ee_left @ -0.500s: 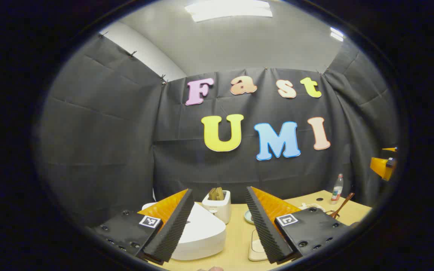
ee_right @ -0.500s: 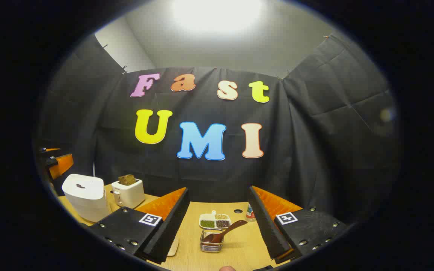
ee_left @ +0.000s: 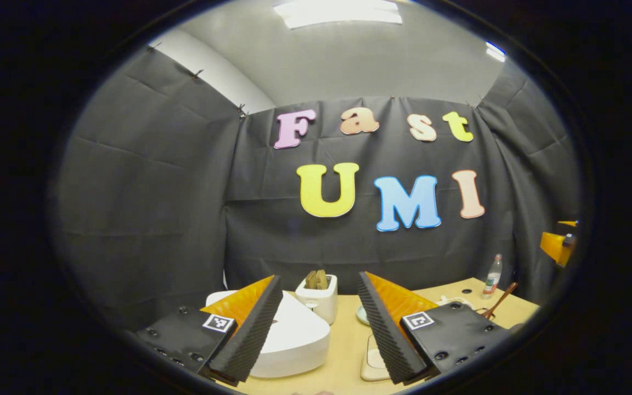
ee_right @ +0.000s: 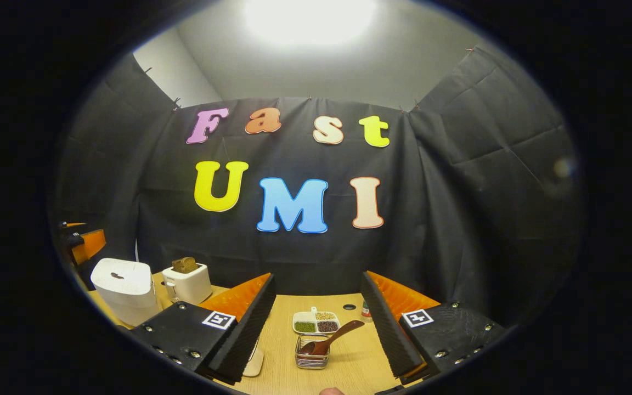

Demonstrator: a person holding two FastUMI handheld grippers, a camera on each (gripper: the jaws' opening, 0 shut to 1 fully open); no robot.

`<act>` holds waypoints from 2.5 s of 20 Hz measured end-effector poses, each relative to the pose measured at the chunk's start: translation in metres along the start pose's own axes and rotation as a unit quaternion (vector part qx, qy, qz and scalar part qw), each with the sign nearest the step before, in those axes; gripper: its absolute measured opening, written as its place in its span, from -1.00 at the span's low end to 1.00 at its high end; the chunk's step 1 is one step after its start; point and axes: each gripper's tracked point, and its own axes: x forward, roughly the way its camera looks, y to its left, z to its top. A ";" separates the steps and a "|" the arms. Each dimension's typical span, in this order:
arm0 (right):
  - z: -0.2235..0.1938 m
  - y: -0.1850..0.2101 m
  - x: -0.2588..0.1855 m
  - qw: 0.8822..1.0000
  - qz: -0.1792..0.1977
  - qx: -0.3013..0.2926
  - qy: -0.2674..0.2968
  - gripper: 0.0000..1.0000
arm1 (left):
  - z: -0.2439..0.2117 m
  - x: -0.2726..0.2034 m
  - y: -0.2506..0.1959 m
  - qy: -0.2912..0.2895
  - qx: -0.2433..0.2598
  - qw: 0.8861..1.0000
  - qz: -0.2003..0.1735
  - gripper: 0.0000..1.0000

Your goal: Close the left gripper, press the button to open the rice cooker; take a wooden spoon from the chopstick holder with the right hand, scoop a spoonful of rice and pour it into the rice cooker, then put the wooden spoon back into the chopstick holder.

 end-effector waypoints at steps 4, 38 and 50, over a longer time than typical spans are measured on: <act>-0.005 0.000 0.003 1.000 0.002 0.002 0.008 0.89 | -0.002 0.002 0.003 0.004 0.007 1.000 0.004 0.96; -0.008 0.017 0.019 1.000 0.003 -0.013 0.015 0.90 | -0.022 0.046 0.048 0.031 0.011 0.999 0.037 -0.83; -0.018 0.014 0.014 0.999 -0.034 -0.021 0.035 0.90 | -0.106 0.105 0.100 0.117 -0.033 0.991 0.056 -0.83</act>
